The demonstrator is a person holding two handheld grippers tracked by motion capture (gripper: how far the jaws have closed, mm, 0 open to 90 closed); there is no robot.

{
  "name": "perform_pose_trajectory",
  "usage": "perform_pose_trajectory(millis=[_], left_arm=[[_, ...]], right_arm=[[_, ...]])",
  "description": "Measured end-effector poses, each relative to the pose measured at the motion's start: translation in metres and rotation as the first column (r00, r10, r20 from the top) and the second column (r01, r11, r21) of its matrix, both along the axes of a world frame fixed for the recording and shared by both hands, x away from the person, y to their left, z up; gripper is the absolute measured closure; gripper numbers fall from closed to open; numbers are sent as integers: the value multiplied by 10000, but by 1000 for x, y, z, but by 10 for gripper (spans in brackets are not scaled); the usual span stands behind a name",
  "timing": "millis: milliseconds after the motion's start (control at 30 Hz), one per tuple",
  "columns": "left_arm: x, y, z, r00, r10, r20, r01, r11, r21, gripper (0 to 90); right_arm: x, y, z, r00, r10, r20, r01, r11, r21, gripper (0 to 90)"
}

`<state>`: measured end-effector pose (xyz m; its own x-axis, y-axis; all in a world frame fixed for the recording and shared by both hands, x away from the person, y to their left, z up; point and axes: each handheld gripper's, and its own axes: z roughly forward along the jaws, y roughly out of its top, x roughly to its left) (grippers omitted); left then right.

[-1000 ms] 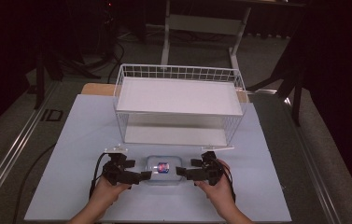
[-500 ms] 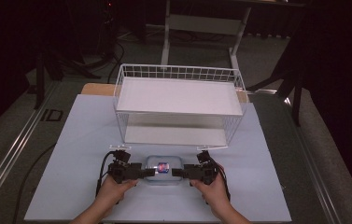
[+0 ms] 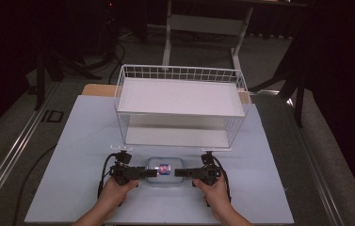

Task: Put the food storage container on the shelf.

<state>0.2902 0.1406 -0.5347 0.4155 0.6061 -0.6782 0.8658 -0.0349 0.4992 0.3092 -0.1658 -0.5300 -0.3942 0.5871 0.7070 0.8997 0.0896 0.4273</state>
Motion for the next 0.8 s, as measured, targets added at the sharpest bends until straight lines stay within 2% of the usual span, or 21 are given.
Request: perform_pose_trajectory(millis=[167, 267, 400, 500, 633, 700, 800], left_arm=[[-7, -5, 6, 9994, 245, 239, -255, 9986, 460, 397], [-13, -8, 10, 9979, 236, 597, -283, 9965, 790, 405], [-21, -7, 11, 9952, 359, 909, -423, 9967, 695, 437], [-27, -8, 14, 9929, 358, 1137, -462, 9949, 900, 451], [-35, -10, 15, 9891, 569, 1357, -702, 9930, 950, 461], [-39, -11, 17, 9870, 598, 1492, -769, 9908, 1111, 462], [-41, -13, 20, 9866, 677, 1482, -872, 9877, 1298, 463]], right_arm=[[-3, 1, 2, 10000, -14, 87, 15, 10000, -98, 426], [-7, 0, 3, 9999, 43, 163, -42, 10000, -54, 443], [-14, 2, 7, 9977, 62, 676, -39, 9995, -329, 456], [-19, 2, 9, 9968, -73, 799, 98, 9994, -319, 469], [-26, 3, 11, 9932, -5, 1166, 63, 9988, -491, 469], [-27, 3, 12, 9914, 17, 1309, 55, 9985, -549, 469], [-29, 4, 13, 9904, -13, 1386, 93, 9983, -569, 463]])
